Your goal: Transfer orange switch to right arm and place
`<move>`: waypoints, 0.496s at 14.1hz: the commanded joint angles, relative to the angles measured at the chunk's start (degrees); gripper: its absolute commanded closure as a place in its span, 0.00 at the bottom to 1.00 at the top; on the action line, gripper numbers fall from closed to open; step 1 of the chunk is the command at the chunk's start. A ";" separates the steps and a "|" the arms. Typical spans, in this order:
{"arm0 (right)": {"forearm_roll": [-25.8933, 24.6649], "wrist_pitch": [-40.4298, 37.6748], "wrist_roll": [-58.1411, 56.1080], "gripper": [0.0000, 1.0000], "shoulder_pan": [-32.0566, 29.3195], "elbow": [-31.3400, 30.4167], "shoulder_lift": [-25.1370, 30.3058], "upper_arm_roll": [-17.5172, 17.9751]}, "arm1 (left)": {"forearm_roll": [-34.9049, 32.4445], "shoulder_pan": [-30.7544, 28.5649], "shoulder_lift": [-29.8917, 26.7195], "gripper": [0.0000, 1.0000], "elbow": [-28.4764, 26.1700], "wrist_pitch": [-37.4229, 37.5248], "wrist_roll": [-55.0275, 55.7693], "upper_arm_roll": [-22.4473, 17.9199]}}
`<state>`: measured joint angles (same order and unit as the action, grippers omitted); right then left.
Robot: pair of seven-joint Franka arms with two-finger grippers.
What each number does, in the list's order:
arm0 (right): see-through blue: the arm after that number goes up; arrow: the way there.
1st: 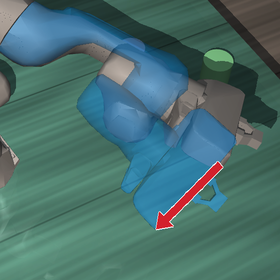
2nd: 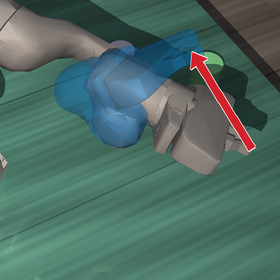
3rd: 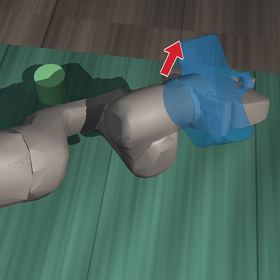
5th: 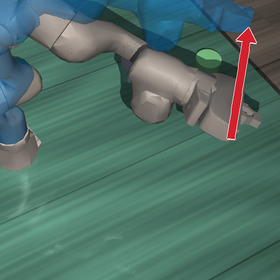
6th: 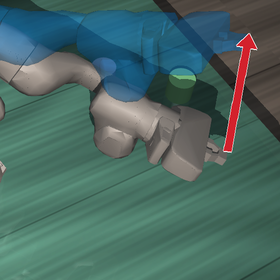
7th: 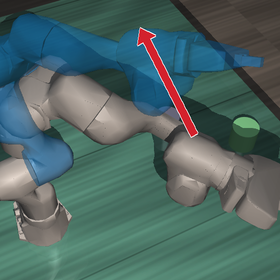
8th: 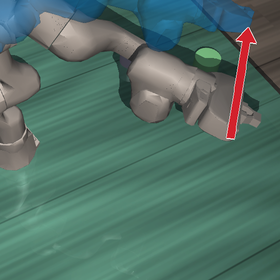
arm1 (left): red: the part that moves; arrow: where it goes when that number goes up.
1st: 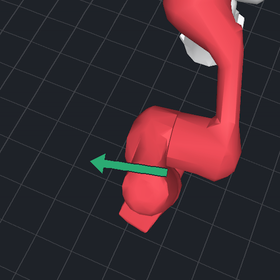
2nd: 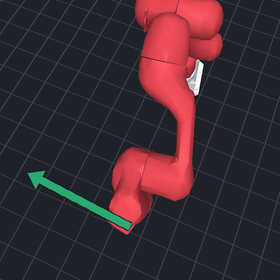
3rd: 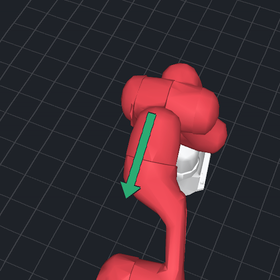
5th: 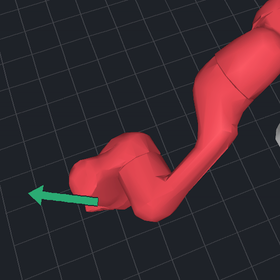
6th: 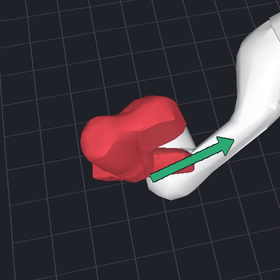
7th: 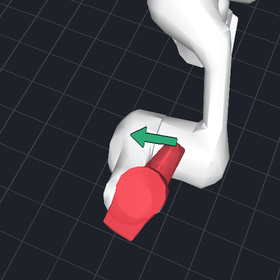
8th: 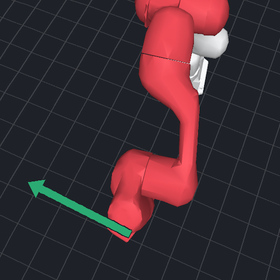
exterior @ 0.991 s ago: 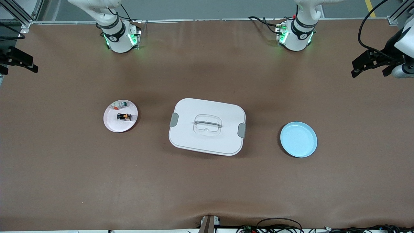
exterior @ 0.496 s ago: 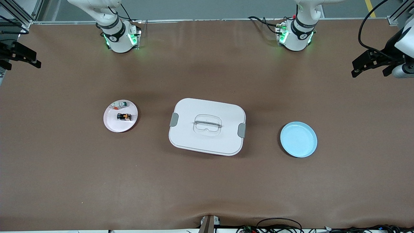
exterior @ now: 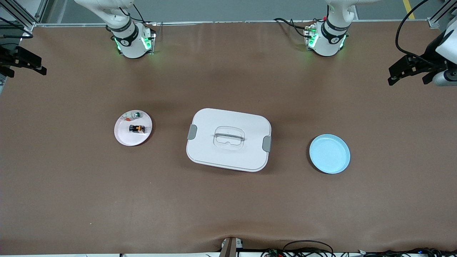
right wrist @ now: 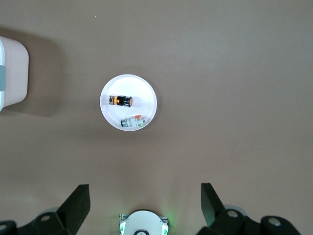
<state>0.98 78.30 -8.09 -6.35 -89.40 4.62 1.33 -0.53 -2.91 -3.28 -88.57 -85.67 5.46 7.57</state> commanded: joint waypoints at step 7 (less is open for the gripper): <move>1.40 4.05 0.53 0.00 0.11 -1.83 2.33 -0.72 | 0.44 -0.08 -0.06 0.00 0.68 0.59 -1.51 -0.01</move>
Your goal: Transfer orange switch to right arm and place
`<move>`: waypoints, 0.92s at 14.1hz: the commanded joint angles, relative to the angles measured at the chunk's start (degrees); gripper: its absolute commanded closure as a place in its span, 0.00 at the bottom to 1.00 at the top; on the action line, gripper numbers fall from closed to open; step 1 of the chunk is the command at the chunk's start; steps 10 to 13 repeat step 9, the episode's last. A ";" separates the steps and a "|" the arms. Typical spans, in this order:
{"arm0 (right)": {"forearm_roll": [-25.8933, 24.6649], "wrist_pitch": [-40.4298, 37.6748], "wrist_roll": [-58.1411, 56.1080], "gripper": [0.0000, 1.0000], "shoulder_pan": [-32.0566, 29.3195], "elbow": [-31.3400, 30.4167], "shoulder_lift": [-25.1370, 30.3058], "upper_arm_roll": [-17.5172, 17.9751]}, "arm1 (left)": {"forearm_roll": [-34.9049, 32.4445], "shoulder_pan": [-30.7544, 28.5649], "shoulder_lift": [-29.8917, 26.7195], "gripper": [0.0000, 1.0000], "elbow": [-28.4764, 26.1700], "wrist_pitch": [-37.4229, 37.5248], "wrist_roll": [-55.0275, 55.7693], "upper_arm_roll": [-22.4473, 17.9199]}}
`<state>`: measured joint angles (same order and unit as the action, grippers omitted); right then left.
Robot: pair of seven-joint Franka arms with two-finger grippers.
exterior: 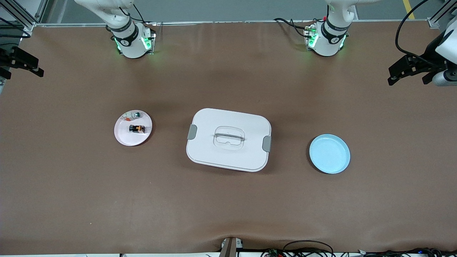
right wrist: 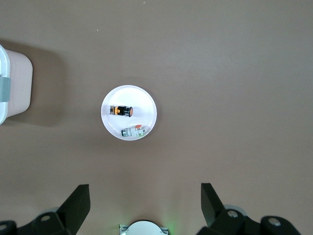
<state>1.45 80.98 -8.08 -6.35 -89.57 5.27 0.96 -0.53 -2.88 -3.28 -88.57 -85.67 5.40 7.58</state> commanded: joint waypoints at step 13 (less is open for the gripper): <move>1.71 3.13 5.00 0.00 0.03 -1.66 1.76 -0.34 | 0.44 -0.02 0.03 0.00 0.68 0.59 -1.45 0.07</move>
